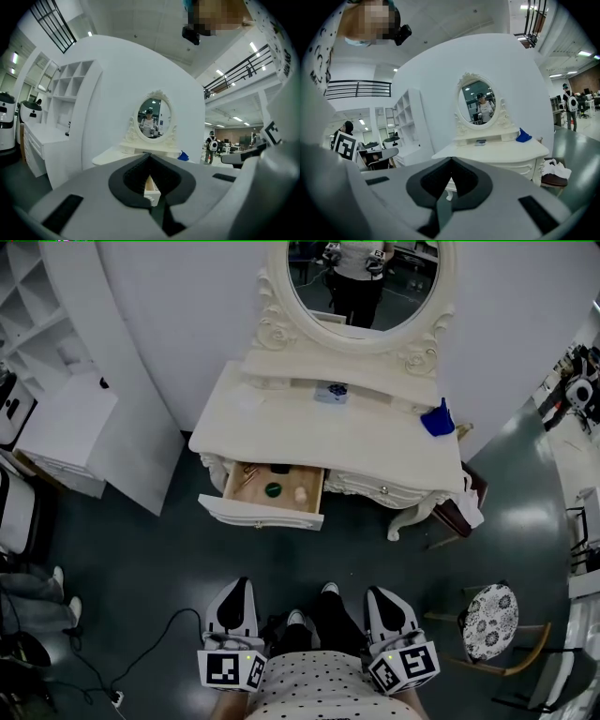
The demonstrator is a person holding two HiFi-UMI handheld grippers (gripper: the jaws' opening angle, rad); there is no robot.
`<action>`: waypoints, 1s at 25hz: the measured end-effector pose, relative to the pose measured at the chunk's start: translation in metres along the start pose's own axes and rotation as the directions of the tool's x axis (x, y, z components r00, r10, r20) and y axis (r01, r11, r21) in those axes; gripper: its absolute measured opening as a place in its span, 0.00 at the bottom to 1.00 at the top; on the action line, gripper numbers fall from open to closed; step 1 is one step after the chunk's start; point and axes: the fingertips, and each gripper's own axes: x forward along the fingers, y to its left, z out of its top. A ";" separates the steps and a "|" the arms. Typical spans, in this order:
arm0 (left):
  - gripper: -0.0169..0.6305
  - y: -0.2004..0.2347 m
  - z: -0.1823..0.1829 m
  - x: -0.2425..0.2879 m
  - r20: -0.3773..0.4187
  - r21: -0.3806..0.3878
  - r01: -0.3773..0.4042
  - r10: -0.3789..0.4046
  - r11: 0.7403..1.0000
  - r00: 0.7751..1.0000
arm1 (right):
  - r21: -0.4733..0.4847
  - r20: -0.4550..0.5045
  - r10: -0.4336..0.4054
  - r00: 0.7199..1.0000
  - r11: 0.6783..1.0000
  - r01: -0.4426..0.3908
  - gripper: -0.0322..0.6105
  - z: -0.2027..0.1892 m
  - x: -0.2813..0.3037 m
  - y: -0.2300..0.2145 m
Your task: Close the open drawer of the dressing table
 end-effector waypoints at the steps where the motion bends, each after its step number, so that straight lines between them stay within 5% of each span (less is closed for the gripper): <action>1: 0.04 -0.001 0.001 0.007 0.003 -0.001 -0.010 0.010 1.000 1.000 | -0.004 -0.002 0.005 1.000 1.000 -0.005 0.06 0.004 0.005 -0.006; 12: 0.04 -0.019 0.025 0.085 0.060 -0.015 -0.092 0.092 0.996 0.994 | -0.034 -0.014 0.064 0.998 0.997 -0.064 0.06 0.045 0.059 -0.078; 25: 0.04 0.002 0.022 0.109 0.047 0.021 -0.212 0.211 0.977 0.976 | -0.012 -0.039 0.064 0.997 0.998 -0.064 0.06 0.044 0.077 -0.119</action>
